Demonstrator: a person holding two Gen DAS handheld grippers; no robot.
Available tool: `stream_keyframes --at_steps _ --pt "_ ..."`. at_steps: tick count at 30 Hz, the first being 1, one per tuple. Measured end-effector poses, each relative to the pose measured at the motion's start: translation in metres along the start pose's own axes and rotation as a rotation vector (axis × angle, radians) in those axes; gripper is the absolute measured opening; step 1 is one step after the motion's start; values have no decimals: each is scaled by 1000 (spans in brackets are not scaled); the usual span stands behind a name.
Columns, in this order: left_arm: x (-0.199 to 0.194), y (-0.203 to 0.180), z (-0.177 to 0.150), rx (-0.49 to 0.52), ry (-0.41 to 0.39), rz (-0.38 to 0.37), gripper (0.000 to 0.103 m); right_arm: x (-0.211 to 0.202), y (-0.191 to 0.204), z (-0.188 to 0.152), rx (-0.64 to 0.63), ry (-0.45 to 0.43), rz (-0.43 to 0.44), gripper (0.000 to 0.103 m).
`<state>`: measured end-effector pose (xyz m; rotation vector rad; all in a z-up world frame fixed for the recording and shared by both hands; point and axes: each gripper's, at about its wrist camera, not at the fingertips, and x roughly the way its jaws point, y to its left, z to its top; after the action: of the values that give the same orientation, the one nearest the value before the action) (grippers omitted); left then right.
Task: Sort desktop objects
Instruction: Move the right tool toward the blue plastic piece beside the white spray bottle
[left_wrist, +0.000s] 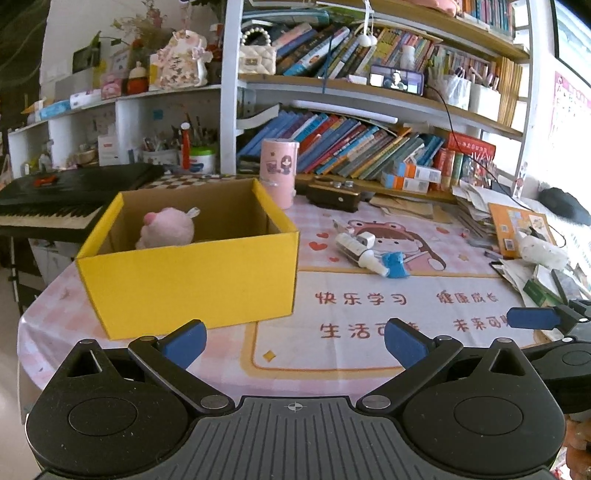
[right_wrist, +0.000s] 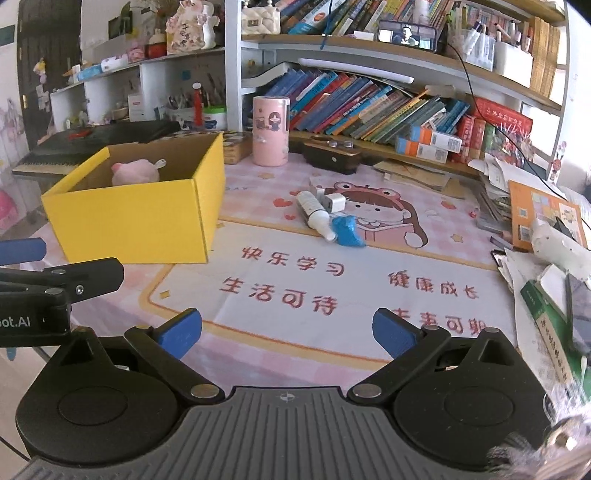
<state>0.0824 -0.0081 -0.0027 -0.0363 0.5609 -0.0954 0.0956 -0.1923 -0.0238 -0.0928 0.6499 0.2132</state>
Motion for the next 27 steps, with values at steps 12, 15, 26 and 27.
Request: stream_keyframes --at_steps 12,15,26,27 --pt "48 -41 27 7 22 -11 103 40 -52 27 -26 42 13 100" --pt "59 -51 33 5 25 -8 103 49 -66 33 -28 51 22 100" --pt "88 -80 50 -22 32 64 103 84 -104 57 -68 61 101 100" --pt "91 -82 52 -28 32 77 103 88 -106 59 -73 62 110 100"
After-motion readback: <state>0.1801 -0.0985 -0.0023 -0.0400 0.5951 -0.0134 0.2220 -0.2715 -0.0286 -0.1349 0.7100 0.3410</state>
